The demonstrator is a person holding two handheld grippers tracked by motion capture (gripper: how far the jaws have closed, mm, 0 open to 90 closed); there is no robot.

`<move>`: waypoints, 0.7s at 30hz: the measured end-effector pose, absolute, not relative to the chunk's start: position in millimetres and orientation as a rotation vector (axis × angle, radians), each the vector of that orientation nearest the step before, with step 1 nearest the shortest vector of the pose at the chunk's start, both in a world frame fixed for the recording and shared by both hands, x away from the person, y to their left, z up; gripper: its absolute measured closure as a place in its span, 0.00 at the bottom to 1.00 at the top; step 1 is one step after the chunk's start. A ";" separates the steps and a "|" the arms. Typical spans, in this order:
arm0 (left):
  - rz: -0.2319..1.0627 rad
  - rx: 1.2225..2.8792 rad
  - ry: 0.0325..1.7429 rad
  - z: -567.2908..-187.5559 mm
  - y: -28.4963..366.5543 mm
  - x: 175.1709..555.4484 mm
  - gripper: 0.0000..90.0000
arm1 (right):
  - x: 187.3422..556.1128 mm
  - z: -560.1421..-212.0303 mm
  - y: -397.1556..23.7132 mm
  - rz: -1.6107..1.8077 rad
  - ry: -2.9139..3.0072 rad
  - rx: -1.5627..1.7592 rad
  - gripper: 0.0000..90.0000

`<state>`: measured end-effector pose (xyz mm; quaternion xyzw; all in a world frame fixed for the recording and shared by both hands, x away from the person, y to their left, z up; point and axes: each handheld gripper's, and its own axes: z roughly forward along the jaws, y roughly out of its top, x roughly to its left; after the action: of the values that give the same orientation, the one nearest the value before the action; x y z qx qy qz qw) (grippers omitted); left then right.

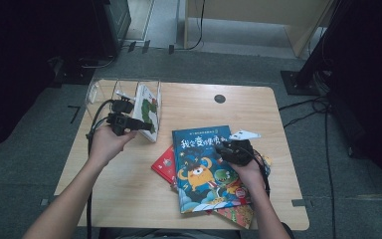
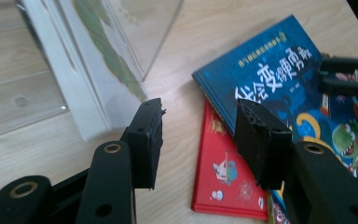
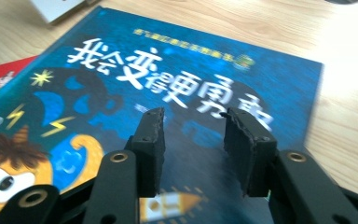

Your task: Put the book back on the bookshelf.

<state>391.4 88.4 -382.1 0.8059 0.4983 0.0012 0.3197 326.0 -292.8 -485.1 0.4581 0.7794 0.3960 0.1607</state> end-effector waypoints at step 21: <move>0.004 2.147 1.171 -435.3 83.3 352.9 0.81 | 324.9 -492.2 -341.8 1.004 2.086 1.487 0.92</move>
<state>352.9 83.3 -435.3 0.8254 0.4500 0.0015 0.3410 324.9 -341.8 -492.2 0.5301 0.7438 0.3581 0.1939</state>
